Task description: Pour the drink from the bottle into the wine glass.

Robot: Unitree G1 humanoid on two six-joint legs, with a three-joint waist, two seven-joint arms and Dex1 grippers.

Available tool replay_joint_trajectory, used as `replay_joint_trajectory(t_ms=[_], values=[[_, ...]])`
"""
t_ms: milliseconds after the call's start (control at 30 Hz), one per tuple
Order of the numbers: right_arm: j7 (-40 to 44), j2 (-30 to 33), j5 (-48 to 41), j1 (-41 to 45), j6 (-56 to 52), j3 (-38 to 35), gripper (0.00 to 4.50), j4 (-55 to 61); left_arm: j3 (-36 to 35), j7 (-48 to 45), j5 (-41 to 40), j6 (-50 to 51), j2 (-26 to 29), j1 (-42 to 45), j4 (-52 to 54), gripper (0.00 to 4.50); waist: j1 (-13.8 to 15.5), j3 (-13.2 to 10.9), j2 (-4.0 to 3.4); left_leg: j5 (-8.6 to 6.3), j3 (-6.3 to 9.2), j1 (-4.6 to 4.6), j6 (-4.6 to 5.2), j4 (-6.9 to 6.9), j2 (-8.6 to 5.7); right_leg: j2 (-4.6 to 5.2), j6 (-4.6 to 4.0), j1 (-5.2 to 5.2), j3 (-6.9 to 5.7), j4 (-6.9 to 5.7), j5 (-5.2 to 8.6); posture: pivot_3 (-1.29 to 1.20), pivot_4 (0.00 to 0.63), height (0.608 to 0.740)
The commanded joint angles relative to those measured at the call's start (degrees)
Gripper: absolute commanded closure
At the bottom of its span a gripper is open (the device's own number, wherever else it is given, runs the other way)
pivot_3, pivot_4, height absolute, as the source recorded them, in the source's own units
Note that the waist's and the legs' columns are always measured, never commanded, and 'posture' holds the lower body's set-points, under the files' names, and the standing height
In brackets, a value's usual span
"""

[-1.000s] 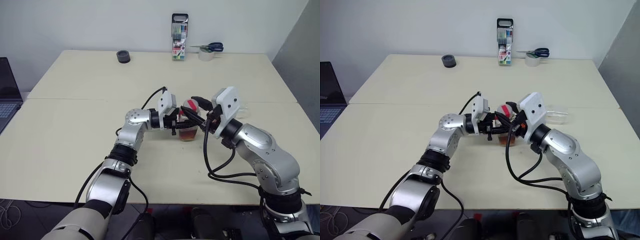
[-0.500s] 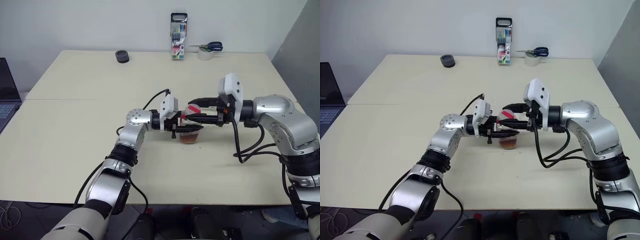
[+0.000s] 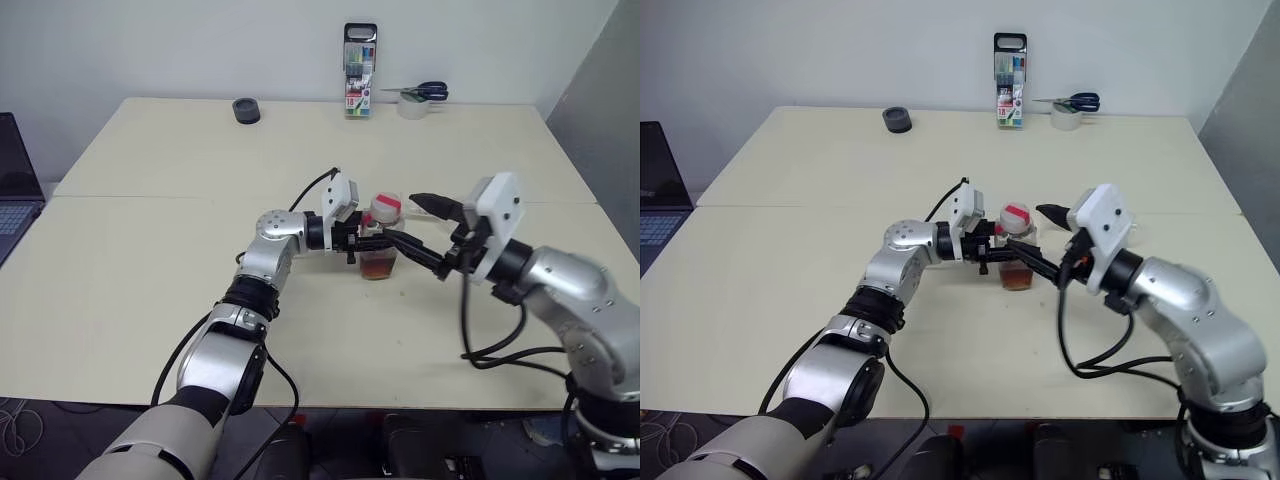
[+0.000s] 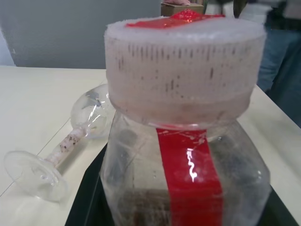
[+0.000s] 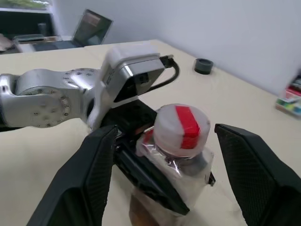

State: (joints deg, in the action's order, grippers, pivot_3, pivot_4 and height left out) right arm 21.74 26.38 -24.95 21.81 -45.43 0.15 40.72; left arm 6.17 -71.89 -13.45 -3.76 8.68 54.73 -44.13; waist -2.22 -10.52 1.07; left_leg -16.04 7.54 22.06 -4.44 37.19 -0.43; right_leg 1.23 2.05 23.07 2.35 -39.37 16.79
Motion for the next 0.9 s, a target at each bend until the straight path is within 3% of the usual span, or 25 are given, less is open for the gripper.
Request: replay_joint_trajectory(t_ms=[33, 267, 900], values=[[-10.12, -5.37, 6.23, 0.25, 0.17, 4.34, 1.0, 3.05, -1.48, 0.31, -0.57, -1.76, -0.39, 2.34, -0.4, 2.79, -0.19, 0.0, 0.0, 0.01, -0.04, 0.01, -0.02, 0.01, 0.0, 0.0, -0.01, 0.09, 0.03, -0.12, 0.0, 0.0, 0.15, 0.74], [-17.17, -14.08, 12.34, 2.34, 1.42, 9.3, 1.0, -0.11, -1.17, 0.19, -0.32, -2.98, -0.84, 2.31, -1.09, 2.79, -0.72, 0.0, -0.01, 0.03, -0.03, 0.02, -0.03, 0.03, 0.0, -0.01, -0.01, 0.14, 0.05, -0.18, 0.0, 0.0, 0.15, 0.74], [-19.37, -20.99, 19.19, 2.29, 3.99, 11.87, 1.0, -4.09, -1.21, 0.71, 0.22, -3.63, -0.5, 1.57, -0.66, 2.79, -0.92, 0.01, -0.02, 0.02, -0.02, 0.01, -0.02, 0.02, 0.0, -0.01, -0.02, 0.14, 0.04, -0.23, 0.0, 0.0, 0.15, 0.74]])
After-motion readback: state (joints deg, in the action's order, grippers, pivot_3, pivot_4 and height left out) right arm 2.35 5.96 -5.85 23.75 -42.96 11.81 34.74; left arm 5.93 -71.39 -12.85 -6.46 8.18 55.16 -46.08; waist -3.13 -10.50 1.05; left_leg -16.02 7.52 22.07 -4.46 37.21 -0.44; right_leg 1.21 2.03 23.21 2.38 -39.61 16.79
